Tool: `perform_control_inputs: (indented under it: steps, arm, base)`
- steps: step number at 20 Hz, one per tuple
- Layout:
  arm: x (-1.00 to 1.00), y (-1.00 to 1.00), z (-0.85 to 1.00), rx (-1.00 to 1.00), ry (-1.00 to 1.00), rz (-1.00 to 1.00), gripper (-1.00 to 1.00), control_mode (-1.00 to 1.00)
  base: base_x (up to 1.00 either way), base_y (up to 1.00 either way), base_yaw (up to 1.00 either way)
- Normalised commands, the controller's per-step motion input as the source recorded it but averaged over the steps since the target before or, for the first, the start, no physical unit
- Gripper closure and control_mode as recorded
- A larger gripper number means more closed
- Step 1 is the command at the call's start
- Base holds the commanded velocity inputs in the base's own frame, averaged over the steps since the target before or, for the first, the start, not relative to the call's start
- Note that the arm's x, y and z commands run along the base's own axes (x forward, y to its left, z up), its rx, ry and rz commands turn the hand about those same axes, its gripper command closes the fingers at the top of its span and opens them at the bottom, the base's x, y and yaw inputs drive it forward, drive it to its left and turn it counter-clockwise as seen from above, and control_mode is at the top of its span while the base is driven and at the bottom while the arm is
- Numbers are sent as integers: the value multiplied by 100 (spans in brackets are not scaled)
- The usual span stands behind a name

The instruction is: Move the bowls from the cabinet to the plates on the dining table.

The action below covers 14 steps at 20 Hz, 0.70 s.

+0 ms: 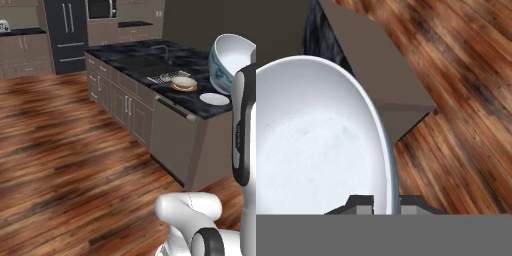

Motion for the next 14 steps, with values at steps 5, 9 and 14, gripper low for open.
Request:
perform_control_inputs:
  steps: [5, 9, 14]
  arm:
    - [0, 0, 0, 0, 0, 0, 100, 100]
    - [0, 0, 0, 0, 0, 0, 100, 100]
    - [0, 0, 0, 0, 0, 0, 100, 100]
  base:
    - [20, -27, -12]
    - [51, -39, 1]
    - [51, -36, 2]
